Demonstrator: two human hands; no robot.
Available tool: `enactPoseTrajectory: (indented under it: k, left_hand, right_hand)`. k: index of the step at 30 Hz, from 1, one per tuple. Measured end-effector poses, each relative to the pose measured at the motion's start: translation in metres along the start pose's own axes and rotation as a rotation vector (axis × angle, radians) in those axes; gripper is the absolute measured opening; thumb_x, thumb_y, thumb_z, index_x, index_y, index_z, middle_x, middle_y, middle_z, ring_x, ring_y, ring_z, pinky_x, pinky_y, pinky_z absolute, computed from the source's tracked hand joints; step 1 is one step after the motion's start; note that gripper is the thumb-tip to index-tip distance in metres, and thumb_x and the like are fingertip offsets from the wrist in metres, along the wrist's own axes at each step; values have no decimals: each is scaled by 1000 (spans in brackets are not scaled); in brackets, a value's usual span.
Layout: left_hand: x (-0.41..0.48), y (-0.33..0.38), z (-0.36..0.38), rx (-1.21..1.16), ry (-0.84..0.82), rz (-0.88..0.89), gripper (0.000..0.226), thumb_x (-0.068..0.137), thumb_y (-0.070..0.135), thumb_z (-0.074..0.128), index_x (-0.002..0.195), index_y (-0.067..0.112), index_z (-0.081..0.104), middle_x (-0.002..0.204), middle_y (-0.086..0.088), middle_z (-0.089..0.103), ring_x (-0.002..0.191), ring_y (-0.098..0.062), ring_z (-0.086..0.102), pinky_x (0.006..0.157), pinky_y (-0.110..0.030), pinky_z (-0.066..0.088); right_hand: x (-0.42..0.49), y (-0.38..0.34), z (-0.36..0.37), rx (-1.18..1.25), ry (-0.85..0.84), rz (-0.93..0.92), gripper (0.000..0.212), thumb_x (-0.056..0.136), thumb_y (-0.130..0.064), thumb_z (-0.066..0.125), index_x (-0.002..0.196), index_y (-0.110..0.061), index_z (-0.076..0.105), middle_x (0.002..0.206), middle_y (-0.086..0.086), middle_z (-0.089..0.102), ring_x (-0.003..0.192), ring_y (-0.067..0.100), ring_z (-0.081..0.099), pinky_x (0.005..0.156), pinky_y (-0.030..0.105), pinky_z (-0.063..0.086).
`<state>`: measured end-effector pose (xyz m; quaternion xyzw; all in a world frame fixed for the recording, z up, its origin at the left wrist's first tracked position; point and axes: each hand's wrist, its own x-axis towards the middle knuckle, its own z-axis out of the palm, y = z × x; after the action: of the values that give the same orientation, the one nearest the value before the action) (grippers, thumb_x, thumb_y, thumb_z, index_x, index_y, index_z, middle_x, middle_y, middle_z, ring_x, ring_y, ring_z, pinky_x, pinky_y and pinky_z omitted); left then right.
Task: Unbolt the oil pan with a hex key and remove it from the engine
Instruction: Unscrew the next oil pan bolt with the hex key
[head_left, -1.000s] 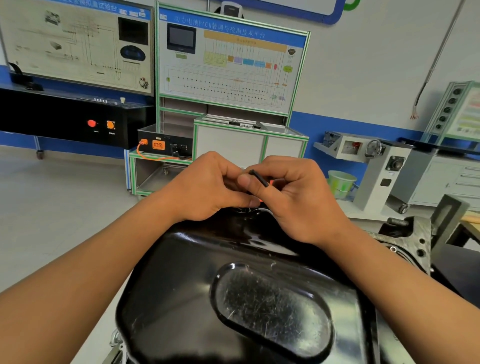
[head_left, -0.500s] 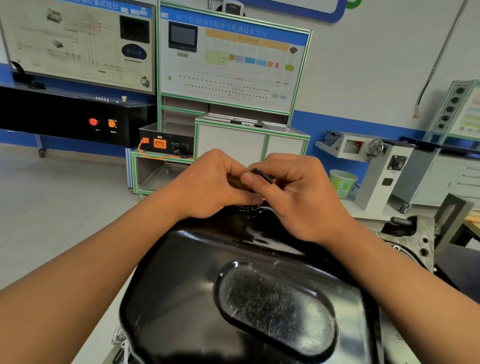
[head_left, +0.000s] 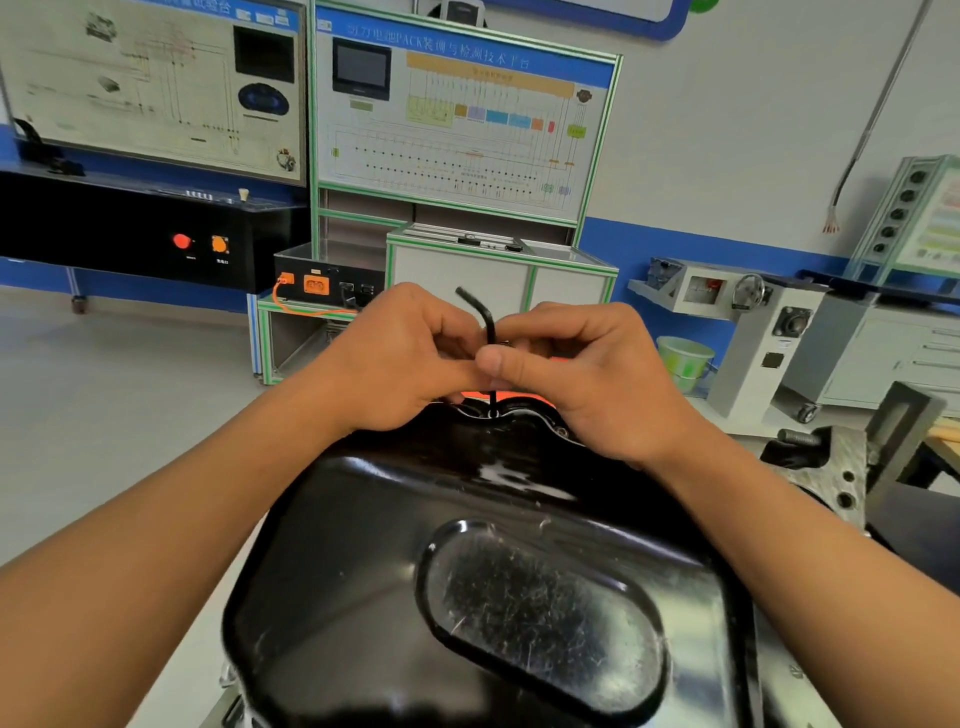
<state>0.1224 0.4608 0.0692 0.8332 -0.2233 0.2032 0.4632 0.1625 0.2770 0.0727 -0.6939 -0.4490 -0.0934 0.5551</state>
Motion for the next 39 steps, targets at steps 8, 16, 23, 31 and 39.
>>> enactPoseTrajectory:
  k: [8,16,23,31,39]
  left_hand:
    - [1,1,5,-8,-86,4,8,77,11,81,83,10,76,76,-6,73,72,-18,65,73,-38,55]
    - [0,-1,1,-87,-75,-24,14,79,15,76,89,23,79,85,-12,77,76,-24,73,72,-30,62]
    - [2,2,2,3,-9,-28,10,75,1,79,74,-2,70,61,-20,59,56,-18,50,52,-33,42]
    - [0,0,4,-64,-91,-8,11,78,6,81,85,13,75,79,0,75,73,-15,68,74,-26,56]
    - [-2,-3,3,-152,-89,-89,16,87,1,68,93,15,74,89,-16,76,83,-15,72,69,-22,59]
  right_hand:
    - [-4,-2,3,-138,25,-90,4,83,-8,79,86,-11,80,74,12,65,64,20,53,61,35,44]
    - [-3,-6,3,-165,-78,-66,9,92,-10,70,92,-9,79,85,15,68,80,33,64,74,46,53]
    - [-3,-5,3,-99,-21,-64,22,77,-11,84,97,-19,77,69,6,59,62,8,44,59,20,38]
    - [-6,-7,5,-236,24,-94,6,85,-8,78,84,-13,76,72,5,61,64,9,48,62,20,41]
    - [-4,-7,5,-294,-15,-98,9,92,-8,70,94,-16,74,81,7,65,73,18,57,70,26,48]
